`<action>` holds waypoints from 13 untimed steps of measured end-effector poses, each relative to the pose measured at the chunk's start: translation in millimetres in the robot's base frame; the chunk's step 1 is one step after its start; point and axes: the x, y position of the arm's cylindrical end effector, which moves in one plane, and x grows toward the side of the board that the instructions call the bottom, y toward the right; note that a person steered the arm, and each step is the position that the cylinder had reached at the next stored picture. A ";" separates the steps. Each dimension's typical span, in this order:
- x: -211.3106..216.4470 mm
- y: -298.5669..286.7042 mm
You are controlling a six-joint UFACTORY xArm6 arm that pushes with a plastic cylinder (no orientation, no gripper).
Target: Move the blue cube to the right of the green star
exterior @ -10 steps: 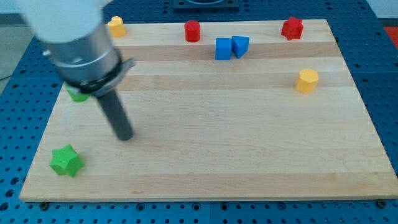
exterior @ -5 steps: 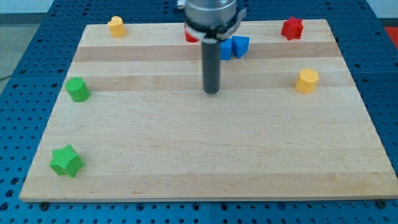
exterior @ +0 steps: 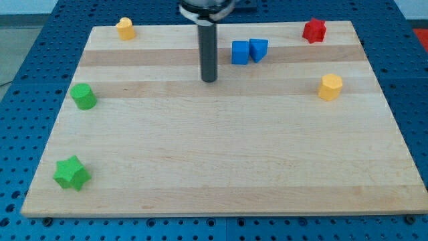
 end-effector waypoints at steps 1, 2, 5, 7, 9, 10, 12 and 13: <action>-28.4 -19.7; -68.5 -19.6; -116.5 66.5; -49.2 58.8; -15.8 55.0; -35.8 55.4; -33.3 70.4; 19.2 62.2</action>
